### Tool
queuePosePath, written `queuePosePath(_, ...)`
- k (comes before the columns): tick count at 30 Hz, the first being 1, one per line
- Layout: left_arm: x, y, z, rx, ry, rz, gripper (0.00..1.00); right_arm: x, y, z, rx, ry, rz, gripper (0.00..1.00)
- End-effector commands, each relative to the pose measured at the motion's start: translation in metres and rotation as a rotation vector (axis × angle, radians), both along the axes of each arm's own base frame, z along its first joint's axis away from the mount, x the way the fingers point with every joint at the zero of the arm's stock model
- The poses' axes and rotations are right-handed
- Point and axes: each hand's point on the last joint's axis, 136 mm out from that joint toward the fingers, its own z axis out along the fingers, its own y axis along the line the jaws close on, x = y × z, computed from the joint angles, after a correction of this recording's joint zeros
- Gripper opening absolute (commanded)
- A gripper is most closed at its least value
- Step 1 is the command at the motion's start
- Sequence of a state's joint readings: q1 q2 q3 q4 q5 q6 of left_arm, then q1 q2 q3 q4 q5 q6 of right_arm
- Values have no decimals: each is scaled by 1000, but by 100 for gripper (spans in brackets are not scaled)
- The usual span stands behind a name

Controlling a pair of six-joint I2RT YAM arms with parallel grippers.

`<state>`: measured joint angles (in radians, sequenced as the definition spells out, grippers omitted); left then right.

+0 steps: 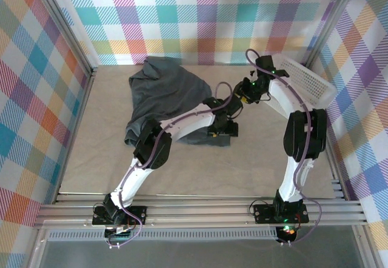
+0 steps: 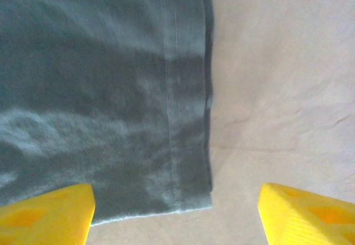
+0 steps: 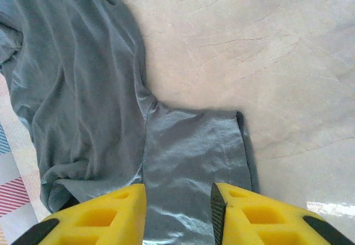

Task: Fold and stack the t-shirts

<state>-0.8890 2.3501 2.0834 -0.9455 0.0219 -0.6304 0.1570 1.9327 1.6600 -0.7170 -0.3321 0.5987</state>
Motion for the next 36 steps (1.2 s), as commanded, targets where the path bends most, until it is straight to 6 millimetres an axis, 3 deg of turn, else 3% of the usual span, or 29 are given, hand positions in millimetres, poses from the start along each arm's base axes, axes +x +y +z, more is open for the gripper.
queuePosePath(1, -20, 22, -42, 176, 44, -79, 78, -8, 4, 29, 36, -42, -10, 37)
queuePosePath(3, -30, 23, -51, 244, 38, -122, 73, -10, 4, 31, 43, -42, -17, 37)
queuePosePath(7, -42, 59, -71, 399, 46, -131, 56, -11, 6, 33, 61, -42, -15, 36)
queuePosePath(9, -46, 79, -74, 430, 42, -105, 36, -12, 7, 33, 67, -38, -14, 37)
queuePosePath(11, -44, 106, -62, 437, 9, -25, 5, -13, 8, 31, 71, -35, -13, 37)
queuePosePath(12, -41, 120, -51, 442, -21, 18, 0, -14, 8, 29, 73, -33, -14, 36)
queuePosePath(15, -31, 176, -1, 441, -136, 186, 0, -18, 11, 23, 75, -22, -2, 36)
queuePosePath(19, -24, 255, 81, 344, -305, 450, 0, -29, 25, 2, 80, 30, 30, 37)
queuePosePath(22, -28, 325, 136, 327, -428, 667, 0, -35, 47, -14, 88, 72, 68, 37)
queuePosePath(25, -42, 375, 173, 274, -532, 849, 0, -37, 77, -28, 107, 102, 101, 39)
queuePosePath(28, -56, 406, 199, 248, -618, 978, 0, -31, 107, -41, 123, 115, 119, 42)
queuePosePath(31, -70, 425, 218, 288, -674, 1049, 0, -20, 139, -54, 168, 108, 131, 46)
queuePosePath(36, -79, 427, 216, 269, -663, 1061, 0, 11, 194, -55, 259, 15, 161, 59)
